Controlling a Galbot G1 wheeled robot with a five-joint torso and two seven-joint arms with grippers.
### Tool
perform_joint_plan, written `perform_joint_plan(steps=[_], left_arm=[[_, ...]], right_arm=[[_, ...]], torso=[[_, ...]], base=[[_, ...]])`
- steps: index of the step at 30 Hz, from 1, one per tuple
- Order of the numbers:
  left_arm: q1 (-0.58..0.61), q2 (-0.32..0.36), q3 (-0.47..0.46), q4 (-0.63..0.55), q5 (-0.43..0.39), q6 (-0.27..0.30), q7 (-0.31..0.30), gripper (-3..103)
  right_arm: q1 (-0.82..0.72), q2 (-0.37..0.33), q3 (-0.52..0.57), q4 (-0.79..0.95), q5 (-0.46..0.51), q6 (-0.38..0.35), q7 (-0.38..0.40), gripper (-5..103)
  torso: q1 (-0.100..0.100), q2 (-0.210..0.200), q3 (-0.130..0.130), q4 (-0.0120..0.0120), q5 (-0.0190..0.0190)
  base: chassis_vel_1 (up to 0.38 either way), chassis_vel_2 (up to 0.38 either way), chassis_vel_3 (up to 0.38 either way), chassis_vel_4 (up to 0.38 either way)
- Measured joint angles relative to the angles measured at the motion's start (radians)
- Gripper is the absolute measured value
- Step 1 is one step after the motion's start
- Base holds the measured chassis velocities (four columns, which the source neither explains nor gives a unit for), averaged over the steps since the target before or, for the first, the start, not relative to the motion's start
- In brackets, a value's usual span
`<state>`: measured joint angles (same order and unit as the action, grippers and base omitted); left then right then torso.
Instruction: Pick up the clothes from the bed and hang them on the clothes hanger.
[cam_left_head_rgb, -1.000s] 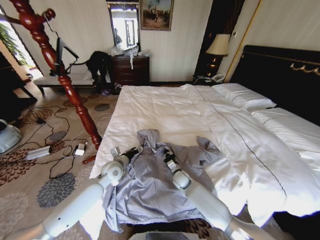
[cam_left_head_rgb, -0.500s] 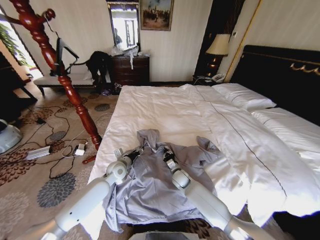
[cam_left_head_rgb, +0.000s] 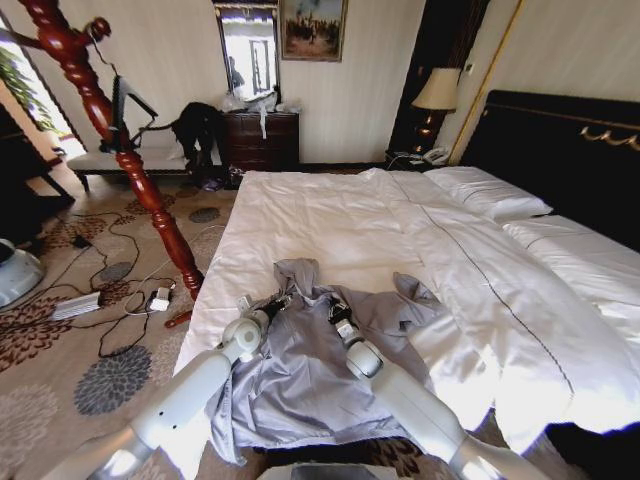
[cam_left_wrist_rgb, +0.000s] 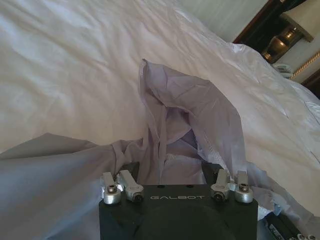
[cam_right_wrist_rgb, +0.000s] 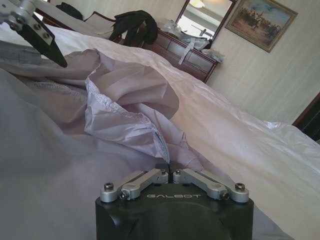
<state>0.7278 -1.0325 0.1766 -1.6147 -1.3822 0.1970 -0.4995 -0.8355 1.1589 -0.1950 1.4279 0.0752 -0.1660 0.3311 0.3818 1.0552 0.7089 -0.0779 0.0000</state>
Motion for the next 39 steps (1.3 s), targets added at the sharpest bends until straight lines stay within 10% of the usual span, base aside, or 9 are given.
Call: perform_joint_plan(steps=[20, 31, 39], left_arm=[[-0.026, -0.025, 0.014, 0.064, 0.013, -0.010, -0.006, 3], [0.031, 0.021, -0.032, 0.015, 0.090, -0.055, 0.009, 0], [0.091, 0.156, -0.138, -0.176, 0.095, -0.059, 0.002, 0]], right_arm=[[-0.002, 0.000, 0.002, -0.003, 0.004, 0.008, -0.015, 0], [-0.013, -0.008, 0.008, 0.031, 0.021, 0.004, -0.015, 0], [-0.017, -0.143, 0.026, 0.250, 0.266, -0.071, -0.021, 0]], torso=[[0.000, 0.000, 0.000, -0.0001, -0.0001], [0.000, 0.000, 0.000, -0.0001, -0.0002], [0.000, 0.000, 0.000, -0.0003, -0.0001]], base=[[0.000, 0.000, 0.000, 0.000], [0.000, 0.000, 0.000, 0.000], [0.000, 0.000, 0.000, 0.000]])
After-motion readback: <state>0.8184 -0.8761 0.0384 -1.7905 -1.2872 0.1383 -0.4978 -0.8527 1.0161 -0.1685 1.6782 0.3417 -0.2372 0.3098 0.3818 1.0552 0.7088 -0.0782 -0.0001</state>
